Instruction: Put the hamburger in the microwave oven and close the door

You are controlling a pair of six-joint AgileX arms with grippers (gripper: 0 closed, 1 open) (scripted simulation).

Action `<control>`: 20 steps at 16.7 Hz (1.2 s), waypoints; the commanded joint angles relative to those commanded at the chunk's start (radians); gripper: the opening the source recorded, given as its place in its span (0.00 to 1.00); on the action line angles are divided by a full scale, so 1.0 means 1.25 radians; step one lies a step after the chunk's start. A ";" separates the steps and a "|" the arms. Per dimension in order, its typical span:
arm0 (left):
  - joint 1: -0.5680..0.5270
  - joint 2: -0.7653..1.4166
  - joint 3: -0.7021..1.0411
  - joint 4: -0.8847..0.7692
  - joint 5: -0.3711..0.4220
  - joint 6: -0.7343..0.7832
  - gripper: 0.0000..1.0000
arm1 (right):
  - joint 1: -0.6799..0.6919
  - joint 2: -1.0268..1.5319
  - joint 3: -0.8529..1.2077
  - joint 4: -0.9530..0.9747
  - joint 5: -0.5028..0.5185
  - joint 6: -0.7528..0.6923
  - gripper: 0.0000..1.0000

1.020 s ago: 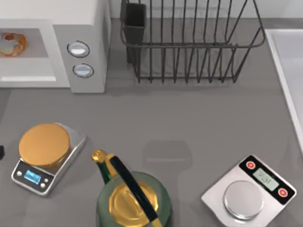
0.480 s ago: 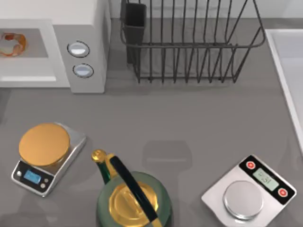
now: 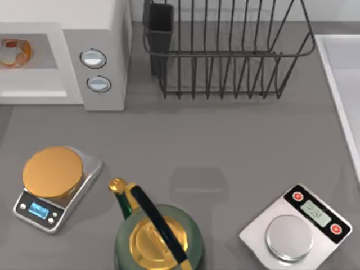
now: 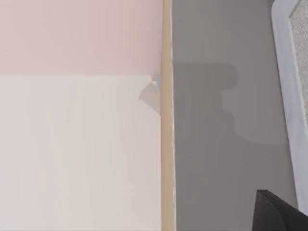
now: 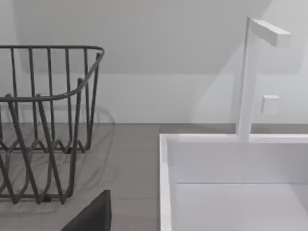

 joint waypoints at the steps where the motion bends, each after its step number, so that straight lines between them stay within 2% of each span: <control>1: 0.019 0.021 0.016 -0.005 0.016 0.020 0.00 | 0.000 0.000 0.000 0.000 0.000 0.000 1.00; 4: 0.054 0.054 0.041 -0.010 0.041 0.053 0.00 | 0.000 0.000 0.000 0.000 0.000 0.000 1.00; 11: 0.052 0.056 0.029 0.004 0.040 0.054 0.00 | 0.000 0.000 0.000 0.000 0.000 0.000 1.00; 20: 0.057 0.146 -0.163 0.287 0.044 0.058 0.00 | 0.000 0.000 0.000 0.000 0.000 0.000 1.00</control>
